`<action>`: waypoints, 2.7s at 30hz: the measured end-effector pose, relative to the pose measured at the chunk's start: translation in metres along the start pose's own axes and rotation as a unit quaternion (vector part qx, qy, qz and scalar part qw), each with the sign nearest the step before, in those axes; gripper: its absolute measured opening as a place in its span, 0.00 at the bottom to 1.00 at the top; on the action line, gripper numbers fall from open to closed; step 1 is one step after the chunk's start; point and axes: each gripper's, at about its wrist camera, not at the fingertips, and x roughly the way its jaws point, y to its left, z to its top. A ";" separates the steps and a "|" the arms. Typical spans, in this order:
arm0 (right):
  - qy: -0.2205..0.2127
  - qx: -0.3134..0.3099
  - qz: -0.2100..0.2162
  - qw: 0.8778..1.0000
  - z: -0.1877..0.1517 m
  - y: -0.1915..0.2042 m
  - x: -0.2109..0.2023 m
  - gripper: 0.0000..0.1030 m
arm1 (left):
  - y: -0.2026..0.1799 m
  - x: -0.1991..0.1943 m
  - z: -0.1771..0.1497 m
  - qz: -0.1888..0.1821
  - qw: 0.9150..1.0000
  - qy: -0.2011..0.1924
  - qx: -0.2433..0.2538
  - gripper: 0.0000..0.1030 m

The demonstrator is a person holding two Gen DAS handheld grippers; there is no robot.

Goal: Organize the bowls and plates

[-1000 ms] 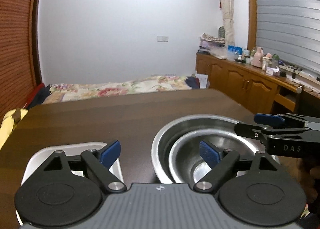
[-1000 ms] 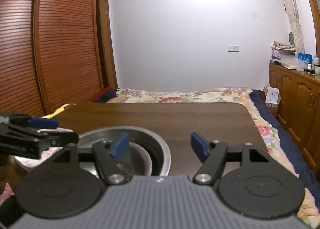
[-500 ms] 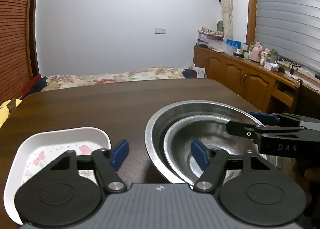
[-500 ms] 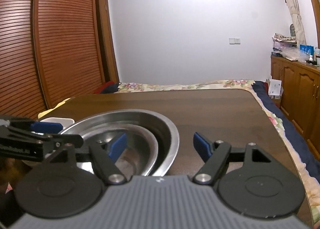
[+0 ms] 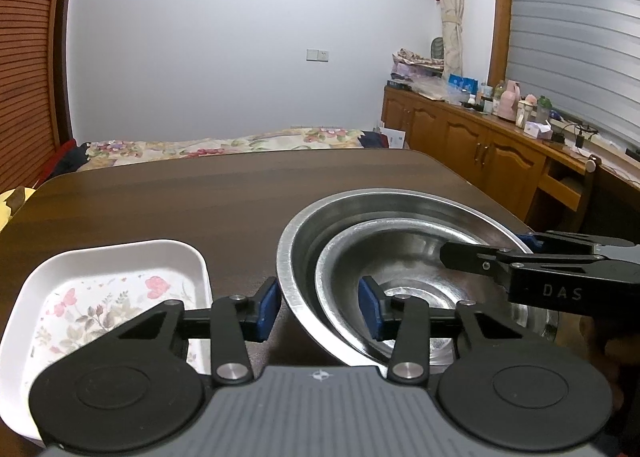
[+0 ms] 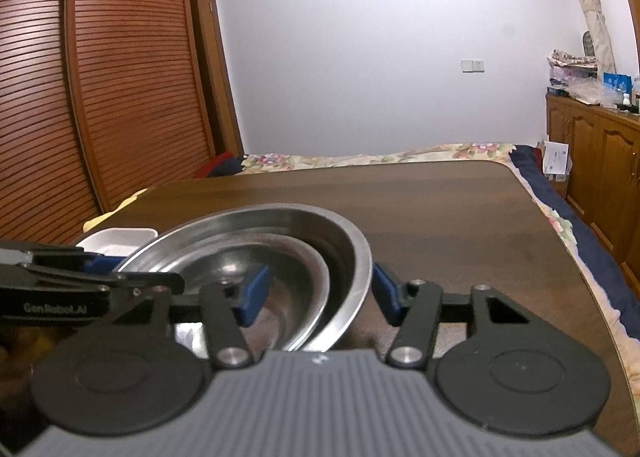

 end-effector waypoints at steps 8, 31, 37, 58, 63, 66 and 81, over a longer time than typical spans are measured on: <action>0.008 0.006 0.003 1.000 0.000 0.000 0.003 0.39 | -0.004 0.000 0.000 0.008 1.000 0.000 -0.001 0.31; -0.013 0.003 0.002 1.000 0.026 0.012 -0.007 0.30 | 0.007 -0.019 0.025 0.007 1.000 -0.022 0.000 0.30; -0.029 -0.008 0.008 1.000 0.039 0.019 -0.007 0.30 | 0.014 -0.034 0.040 0.011 0.999 -0.040 0.008 0.30; -0.023 -0.033 0.047 0.998 0.055 0.057 0.028 0.30 | 0.060 -0.047 0.051 0.039 0.998 -0.051 -0.013 0.30; -0.007 -0.040 0.051 0.998 0.053 0.067 0.039 0.30 | 0.077 -0.048 0.050 0.039 0.998 -0.050 -0.022 0.30; 0.000 -0.045 0.052 0.998 0.052 0.077 0.044 0.30 | 0.086 -0.050 0.047 0.039 0.998 -0.047 -0.025 0.30; 0.026 -0.062 0.062 0.996 0.039 0.124 0.048 0.30 | 0.130 -0.068 0.024 0.045 0.998 -0.030 -0.039 0.31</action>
